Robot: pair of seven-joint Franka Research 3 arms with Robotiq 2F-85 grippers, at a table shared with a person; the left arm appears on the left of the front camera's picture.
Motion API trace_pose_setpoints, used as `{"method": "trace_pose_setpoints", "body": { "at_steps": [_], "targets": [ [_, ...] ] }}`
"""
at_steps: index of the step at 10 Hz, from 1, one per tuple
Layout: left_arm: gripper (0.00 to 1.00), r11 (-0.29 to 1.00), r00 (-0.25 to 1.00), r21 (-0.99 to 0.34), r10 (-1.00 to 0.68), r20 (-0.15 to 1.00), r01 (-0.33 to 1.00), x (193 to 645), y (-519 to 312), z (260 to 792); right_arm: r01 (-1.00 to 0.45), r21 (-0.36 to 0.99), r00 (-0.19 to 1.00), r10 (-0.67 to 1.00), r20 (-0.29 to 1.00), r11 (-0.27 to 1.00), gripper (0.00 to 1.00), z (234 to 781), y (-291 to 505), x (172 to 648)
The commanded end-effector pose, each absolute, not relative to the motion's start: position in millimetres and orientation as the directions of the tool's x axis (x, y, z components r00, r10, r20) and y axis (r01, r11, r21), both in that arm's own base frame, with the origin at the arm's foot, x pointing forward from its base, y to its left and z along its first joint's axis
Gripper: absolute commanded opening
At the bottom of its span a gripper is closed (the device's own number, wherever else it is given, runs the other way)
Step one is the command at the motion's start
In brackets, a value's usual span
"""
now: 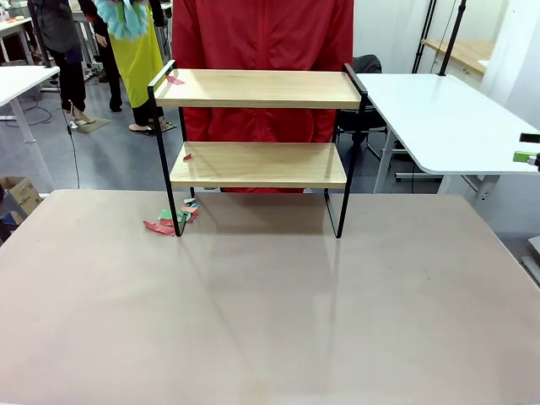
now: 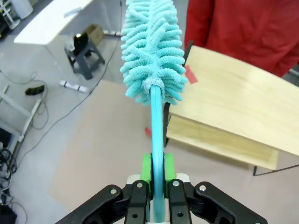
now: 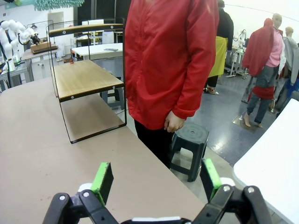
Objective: Clean the shelf.
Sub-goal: Clean the specific section of the Shelf indicated by the human with the Duster.
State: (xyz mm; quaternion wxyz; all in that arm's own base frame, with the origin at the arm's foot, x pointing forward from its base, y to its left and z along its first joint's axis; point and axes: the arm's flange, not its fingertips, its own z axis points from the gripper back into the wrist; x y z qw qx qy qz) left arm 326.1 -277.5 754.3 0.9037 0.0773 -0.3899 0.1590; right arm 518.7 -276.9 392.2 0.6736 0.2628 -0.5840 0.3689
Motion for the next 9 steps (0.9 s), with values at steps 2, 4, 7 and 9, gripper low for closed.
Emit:
{"method": "trace_pose_setpoints", "body": {
  "at_steps": [2,4,7,9],
  "targets": [
    [0.13,0.973,0.628,-0.033,0.173,0.759,-0.227,316.5,-265.6,768.2,-0.802,-0.069,0.061,0.196,0.979,0.593,1.0,398.3,-275.2,520.2],
    [0.13,0.98,0.62,-0.071,0.172,0.766,-0.185,315.6,-278.7,770.6,-0.802,-0.069,0.061,0.196,0.979,0.593,1.0,398.3,-275.2,520.2],
    [0.13,0.989,0.634,-0.138,0.139,0.761,-0.051,327.0,-308.7,772.0,-0.802,-0.069,0.061,0.196,0.979,0.593,1.0,398.3,-275.2,520.2],
    [0.13,0.992,0.674,-0.119,0.112,0.731,-0.036,341.8,-333.3,757.4,-0.802,-0.069,0.061,0.196,0.979,0.593,1.0,398.3,-275.2,520.2]
  ]
}}
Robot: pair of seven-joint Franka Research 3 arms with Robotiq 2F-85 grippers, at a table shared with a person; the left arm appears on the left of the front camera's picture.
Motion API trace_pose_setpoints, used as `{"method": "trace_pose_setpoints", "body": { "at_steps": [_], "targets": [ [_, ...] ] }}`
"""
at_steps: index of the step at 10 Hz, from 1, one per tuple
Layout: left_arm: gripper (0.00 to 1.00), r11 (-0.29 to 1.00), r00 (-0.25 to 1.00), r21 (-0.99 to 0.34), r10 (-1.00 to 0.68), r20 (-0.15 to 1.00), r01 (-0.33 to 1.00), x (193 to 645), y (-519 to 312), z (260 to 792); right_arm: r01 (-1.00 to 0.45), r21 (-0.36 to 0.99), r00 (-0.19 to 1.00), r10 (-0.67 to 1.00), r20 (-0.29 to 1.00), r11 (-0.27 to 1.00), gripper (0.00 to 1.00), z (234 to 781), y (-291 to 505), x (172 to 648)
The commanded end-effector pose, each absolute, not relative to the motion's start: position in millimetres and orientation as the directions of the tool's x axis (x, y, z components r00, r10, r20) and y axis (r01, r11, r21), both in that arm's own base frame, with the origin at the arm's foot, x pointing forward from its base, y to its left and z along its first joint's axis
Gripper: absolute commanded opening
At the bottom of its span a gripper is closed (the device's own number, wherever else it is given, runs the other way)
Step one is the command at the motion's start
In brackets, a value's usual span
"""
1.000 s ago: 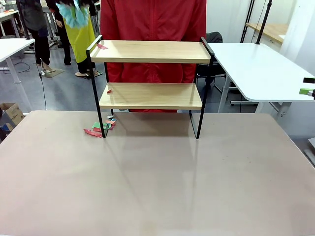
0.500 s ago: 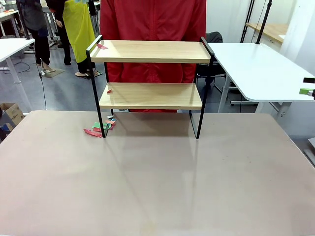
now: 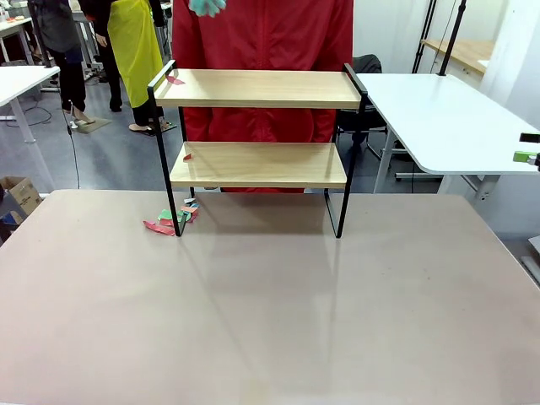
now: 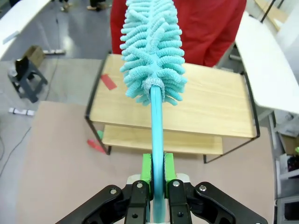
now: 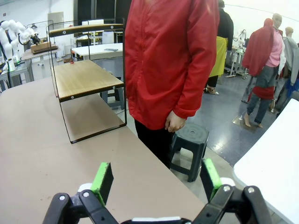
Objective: Clean the shelf.
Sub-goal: Clean the specific section of the Shelf indicated by the human with the Duster.
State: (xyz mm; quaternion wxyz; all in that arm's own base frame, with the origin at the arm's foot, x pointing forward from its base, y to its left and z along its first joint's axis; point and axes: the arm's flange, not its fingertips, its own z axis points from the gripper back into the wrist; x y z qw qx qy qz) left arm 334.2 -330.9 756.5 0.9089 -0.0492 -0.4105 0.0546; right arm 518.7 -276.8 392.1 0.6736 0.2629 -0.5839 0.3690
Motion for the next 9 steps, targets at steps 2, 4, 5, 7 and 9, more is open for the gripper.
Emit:
{"method": "trace_pose_setpoints", "body": {
  "at_steps": [2,4,5,7,9],
  "targets": [
    [0.13,0.993,0.717,-0.11,0.101,0.689,-0.034,352.0,-338.0,738.5,-0.802,-0.069,0.061,0.196,0.979,0.593,1.0,398.3,-275.2,520.2],
    [0.13,0.995,0.768,-0.094,0.084,0.635,-0.032,354.8,-335.2,715.7,-0.802,-0.069,0.061,0.196,0.979,0.593,1.0,398.3,-275.2,520.2],
    [0.13,0.996,0.783,-0.085,0.075,0.618,-0.028,355.3,-334.9,705.4,-0.802,-0.069,0.061,0.196,0.979,0.593,1.0,398.3,-275.2,520.2],
    [0.13,0.997,0.826,-0.073,0.055,0.561,-0.017,360.5,-331.2,681.6,-0.802,-0.069,0.061,0.196,0.979,0.593,1.0,398.3,-275.2,520.2],
    [0.13,0.997,0.849,-0.068,0.06,0.525,-0.028,365.3,-320.0,672.0,-0.802,-0.069,0.061,0.196,0.979,0.593,1.0,398.3,-275.2,520.2]
  ]
}}
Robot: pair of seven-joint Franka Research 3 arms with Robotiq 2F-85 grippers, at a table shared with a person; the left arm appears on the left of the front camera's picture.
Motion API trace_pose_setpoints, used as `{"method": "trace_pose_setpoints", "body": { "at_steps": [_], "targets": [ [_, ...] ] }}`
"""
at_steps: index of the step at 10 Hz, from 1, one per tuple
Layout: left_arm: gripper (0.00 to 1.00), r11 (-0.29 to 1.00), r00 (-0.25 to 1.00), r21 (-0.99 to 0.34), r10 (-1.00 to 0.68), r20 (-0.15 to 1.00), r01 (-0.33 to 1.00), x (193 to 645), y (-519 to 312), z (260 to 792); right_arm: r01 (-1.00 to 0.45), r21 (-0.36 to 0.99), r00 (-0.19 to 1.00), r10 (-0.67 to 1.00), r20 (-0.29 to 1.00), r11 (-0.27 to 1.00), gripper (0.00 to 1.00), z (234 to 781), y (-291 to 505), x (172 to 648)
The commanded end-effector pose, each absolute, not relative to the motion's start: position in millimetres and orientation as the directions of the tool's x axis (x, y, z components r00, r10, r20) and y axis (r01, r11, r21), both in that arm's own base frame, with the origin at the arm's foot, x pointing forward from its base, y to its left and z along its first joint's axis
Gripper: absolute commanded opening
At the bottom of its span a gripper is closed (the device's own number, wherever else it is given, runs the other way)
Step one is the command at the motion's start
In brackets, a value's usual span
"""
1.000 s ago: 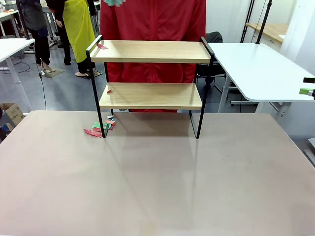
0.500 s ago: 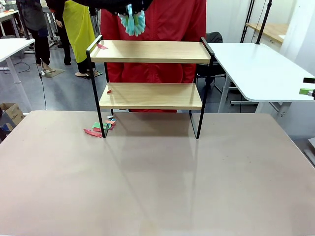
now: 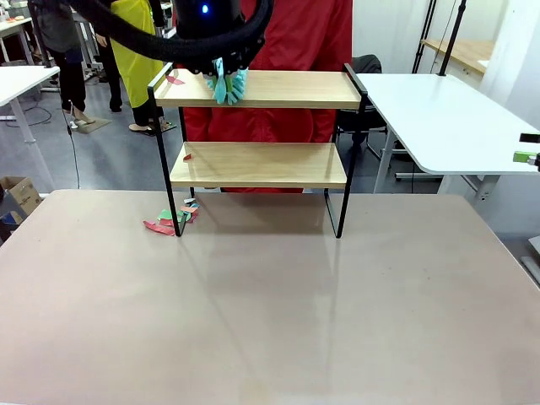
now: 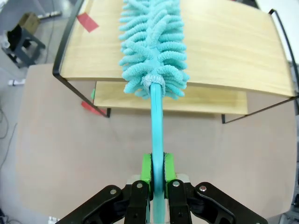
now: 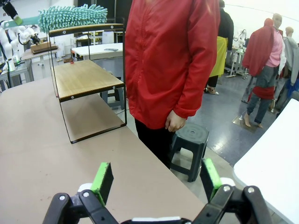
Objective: Clean the shelf.
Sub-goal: Clean the specific section of the Shelf indicated by the human with the Duster.
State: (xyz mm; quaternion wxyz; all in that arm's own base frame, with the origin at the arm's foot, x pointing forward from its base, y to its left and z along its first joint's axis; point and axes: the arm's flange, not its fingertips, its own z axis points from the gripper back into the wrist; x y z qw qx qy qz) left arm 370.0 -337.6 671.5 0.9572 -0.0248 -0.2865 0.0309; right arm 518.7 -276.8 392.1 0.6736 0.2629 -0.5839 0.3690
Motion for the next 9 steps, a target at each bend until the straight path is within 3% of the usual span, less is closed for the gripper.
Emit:
{"method": "trace_pose_setpoints", "body": {
  "at_steps": [1,4,9],
  "targets": [
    [0.13,0.997,0.852,-0.061,0.063,0.519,-0.036,366.5,-316.2,672.0,-0.802,-0.069,0.061,0.196,0.979,0.593,1.0,398.3,-275.2,520.2],
    [0.13,0.996,0.864,-0.004,0.081,0.497,-0.091,371.5,-300.9,671.3,-0.802,-0.069,0.061,0.196,0.979,0.593,1.0,398.3,-275.2,520.2],
    [0.13,0.922,0.807,0.213,0.151,0.571,-0.324,364.1,-275.1,679.7,-0.802,-0.069,0.061,0.196,0.979,0.593,1.0,398.3,-275.2,520.2]
  ]
}}
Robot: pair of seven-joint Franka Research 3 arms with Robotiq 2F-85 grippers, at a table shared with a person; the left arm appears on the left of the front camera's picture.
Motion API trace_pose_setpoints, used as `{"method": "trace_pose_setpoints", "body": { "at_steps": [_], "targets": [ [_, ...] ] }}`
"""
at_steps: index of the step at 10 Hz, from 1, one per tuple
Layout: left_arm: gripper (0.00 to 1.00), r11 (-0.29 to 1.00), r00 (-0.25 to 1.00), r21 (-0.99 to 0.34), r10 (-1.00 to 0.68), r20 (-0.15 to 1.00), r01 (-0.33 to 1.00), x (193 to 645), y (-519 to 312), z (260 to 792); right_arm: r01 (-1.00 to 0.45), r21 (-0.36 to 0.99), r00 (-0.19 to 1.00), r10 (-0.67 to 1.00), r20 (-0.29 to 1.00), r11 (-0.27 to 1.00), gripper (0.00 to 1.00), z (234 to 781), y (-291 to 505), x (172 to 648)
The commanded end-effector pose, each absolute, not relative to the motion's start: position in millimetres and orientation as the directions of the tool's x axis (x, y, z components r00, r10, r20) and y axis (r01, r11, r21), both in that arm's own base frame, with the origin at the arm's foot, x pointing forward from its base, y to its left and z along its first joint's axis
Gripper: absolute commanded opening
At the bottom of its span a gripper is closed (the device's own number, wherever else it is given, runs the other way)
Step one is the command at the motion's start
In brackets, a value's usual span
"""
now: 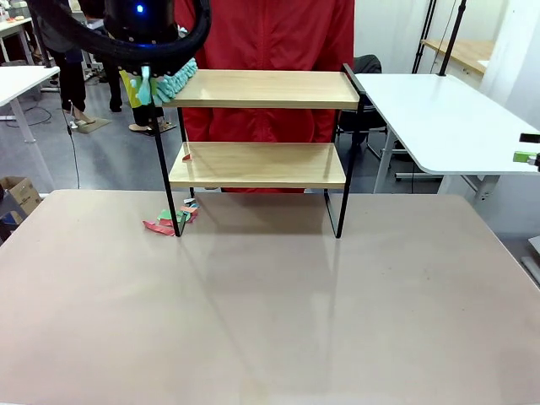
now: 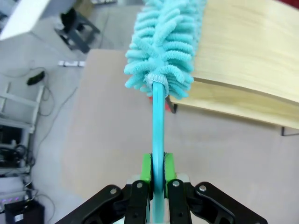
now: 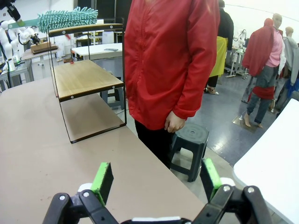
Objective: Clean the shelf.
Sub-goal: Clean the specific section of the Shelf indicated by the human with the Duster.
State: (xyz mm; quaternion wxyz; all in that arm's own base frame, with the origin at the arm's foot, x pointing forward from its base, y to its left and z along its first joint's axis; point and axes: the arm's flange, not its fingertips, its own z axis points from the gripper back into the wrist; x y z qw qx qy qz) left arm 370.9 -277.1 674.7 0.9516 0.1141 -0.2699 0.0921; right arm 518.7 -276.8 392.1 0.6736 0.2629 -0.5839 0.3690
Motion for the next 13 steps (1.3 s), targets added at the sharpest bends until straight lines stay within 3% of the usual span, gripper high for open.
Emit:
{"method": "trace_pose_setpoints", "body": {
  "at_steps": [1,9,13],
  "targets": [
    [0.13,0.915,0.784,0.207,0.162,0.599,-0.347,358.5,-272.1,683.8,-0.802,-0.069,0.061,0.196,0.979,0.593,1.0,398.3,-275.2,520.2],
    [0.13,0.934,0.737,0.118,0.183,0.651,-0.336,340.8,-258.7,692.9,-0.802,-0.069,0.061,0.196,0.979,0.593,1.0,398.3,-275.2,520.2],
    [0.13,0.989,0.747,0.019,0.101,0.657,-0.15,327.7,-219.7,705.3,-0.802,-0.069,0.061,0.196,0.979,0.593,1.0,398.3,-275.2,520.2]
  ]
}}
